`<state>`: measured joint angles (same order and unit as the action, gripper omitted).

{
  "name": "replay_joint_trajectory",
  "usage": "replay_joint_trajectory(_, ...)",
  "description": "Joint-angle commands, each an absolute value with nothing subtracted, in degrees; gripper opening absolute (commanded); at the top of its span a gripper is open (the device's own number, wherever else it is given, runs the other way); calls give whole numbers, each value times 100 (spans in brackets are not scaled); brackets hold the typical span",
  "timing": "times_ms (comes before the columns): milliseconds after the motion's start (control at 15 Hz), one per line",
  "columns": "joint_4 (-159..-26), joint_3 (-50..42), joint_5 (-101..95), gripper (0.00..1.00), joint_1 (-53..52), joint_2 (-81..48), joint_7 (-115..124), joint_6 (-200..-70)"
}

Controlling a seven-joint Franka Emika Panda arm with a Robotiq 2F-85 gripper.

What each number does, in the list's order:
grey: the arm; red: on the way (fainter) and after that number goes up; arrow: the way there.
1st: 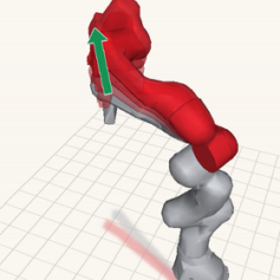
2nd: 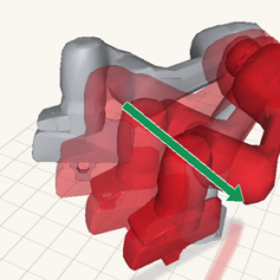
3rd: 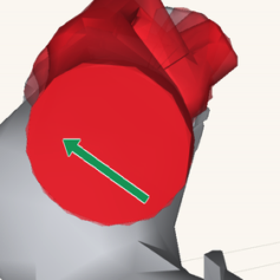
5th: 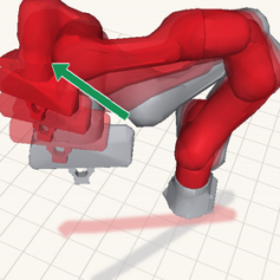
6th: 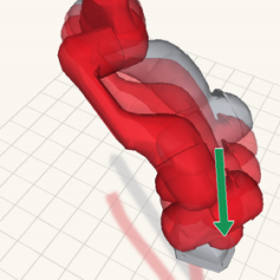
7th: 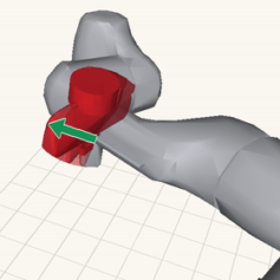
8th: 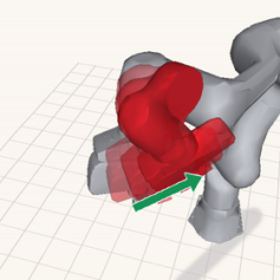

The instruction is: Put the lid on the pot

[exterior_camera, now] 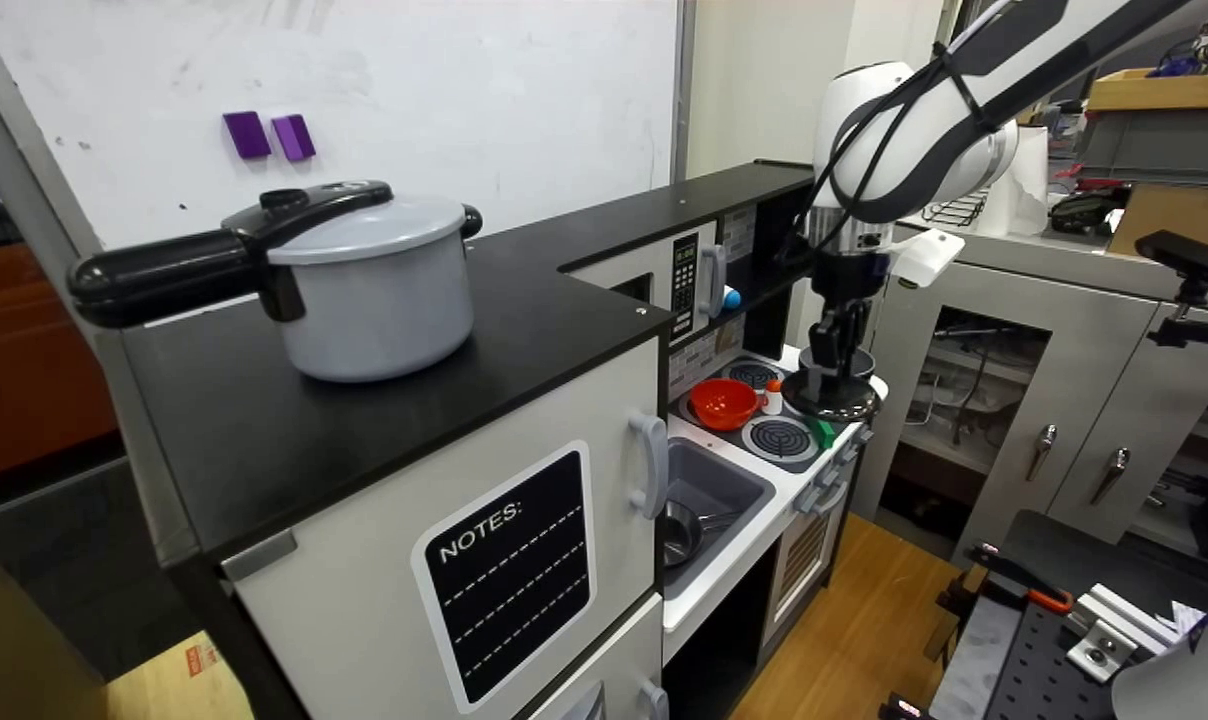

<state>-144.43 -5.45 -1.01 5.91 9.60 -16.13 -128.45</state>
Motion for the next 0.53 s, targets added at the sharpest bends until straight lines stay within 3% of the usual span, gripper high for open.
replay_joint_trajectory(0,-14185,-774,-217,8,752,848,-1274,-12909)
replay_joint_trajectory(467,-13514,-1044,-174,8,919,588,-810,-12944)
